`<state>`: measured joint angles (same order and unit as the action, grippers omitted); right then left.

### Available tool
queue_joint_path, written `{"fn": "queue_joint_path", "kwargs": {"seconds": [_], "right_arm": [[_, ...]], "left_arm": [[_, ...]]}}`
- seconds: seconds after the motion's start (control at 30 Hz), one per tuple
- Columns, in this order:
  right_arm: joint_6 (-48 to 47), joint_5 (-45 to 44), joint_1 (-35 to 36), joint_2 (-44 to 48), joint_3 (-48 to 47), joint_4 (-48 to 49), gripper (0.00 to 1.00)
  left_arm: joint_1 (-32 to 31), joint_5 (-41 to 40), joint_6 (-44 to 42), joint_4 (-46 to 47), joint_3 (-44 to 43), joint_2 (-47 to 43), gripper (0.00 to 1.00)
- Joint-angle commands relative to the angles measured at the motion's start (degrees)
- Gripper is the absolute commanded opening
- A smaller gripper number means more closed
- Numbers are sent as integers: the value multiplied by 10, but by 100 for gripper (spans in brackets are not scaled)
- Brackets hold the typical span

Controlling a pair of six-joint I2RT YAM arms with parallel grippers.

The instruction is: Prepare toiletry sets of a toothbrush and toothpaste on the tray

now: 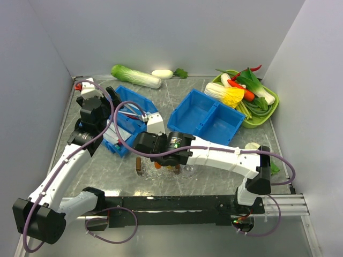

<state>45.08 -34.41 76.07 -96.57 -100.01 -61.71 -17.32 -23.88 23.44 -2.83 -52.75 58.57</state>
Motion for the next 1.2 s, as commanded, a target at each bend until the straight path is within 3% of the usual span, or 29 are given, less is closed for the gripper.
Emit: {"fn": "queue_joint_path", "kwargs": {"seconds": [0.0, 1.17], "right_arm": [[19, -6, -6, 13, 10, 10, 0], [47, -56, -10, 4, 51, 41, 0]], "left_arm": [[1, -12, 4, 19, -6, -7, 96], [1, -11, 5, 22, -3, -4, 96]]}}
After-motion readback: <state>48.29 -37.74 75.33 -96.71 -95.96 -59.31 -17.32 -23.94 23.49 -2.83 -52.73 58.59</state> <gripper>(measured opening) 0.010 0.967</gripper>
